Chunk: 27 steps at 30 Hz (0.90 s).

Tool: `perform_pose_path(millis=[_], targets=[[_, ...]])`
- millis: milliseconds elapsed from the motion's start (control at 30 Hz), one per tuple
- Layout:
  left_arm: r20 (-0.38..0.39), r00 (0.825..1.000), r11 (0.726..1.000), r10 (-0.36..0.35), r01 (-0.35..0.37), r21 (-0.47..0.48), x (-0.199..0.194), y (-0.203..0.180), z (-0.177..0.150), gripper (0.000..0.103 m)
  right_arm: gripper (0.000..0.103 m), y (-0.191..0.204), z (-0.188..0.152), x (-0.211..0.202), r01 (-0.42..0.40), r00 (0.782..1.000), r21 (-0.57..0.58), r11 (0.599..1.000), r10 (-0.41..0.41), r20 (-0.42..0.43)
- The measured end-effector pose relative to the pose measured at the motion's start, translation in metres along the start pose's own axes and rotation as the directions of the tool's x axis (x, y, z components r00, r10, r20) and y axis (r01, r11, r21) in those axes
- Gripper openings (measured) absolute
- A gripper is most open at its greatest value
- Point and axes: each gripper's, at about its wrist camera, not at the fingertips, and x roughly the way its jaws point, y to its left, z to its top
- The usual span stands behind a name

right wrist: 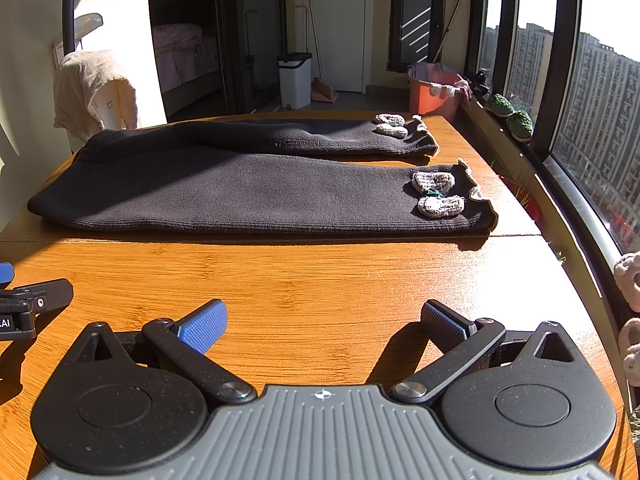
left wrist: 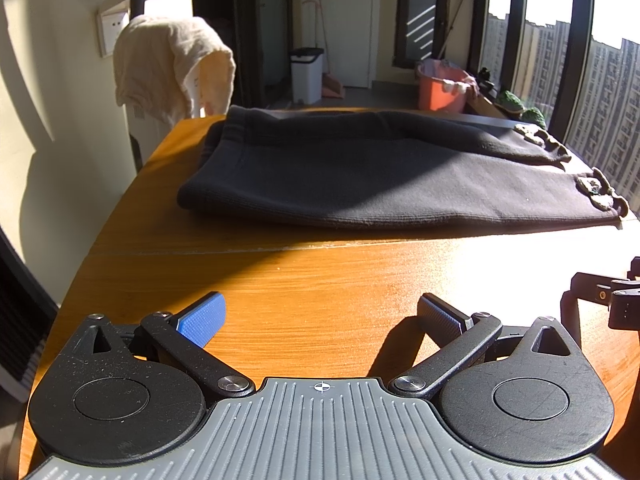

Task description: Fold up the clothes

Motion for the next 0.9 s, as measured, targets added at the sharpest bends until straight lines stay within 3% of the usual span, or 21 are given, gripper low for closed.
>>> perform_pose_path(millis=[633, 900], targets=[[-0.004, 1.0, 1.0, 0.004, -0.004, -0.005, 0.003, -0.003, 0.003, 0.103, 0.103, 0.0, 0.001, 0.001, 0.0, 1.0, -0.003, 1.0, 0.0, -0.001], [0.0, 1.0, 1.0, 0.007, -0.007, -0.006, 0.003, -0.004, 0.003, 0.103, 0.103, -0.004, 0.012, 0.004, -0.083, 0.996, -0.045, 0.995, 0.084, 0.001]])
